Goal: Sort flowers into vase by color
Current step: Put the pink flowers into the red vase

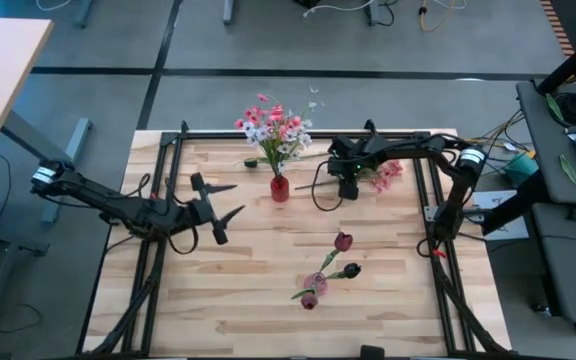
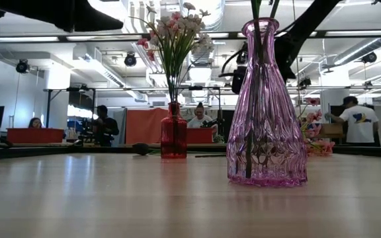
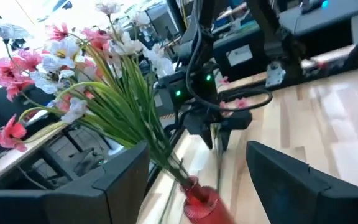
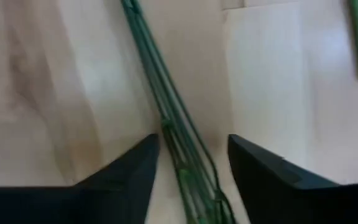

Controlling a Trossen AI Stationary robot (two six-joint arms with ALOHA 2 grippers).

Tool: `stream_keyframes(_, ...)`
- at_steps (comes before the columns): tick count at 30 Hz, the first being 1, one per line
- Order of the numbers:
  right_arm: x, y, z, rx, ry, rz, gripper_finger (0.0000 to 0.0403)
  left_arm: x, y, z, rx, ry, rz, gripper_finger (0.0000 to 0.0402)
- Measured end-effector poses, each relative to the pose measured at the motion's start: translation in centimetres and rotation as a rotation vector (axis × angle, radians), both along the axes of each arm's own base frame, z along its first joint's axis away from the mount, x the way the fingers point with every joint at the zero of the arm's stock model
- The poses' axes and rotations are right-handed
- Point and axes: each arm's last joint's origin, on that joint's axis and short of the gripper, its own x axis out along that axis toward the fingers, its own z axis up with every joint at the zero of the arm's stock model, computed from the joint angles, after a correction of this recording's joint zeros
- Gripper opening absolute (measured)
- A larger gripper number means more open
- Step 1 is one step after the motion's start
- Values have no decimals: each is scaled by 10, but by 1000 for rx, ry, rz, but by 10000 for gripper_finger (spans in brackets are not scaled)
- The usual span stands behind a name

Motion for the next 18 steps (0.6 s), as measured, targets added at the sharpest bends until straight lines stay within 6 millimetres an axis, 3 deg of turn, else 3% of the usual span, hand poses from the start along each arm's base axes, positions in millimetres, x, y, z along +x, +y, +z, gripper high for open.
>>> stream_keyframes(6,-2,4,-7,80,-3,26,31,5,-5,4,-102,-44,-136,251)
stream_keyframes(9,-4,4,5,54,-3,37,17,10,-7,7,-141,-56,-153,251)
stream_keyframes(13,-21,12,37,27,51,21,10,18,-11,14,-172,-67,-157,251)
stream_keyframes(18,-35,18,112,-176,-152,-61,9,34,-16,24,-148,-51,-164,251)
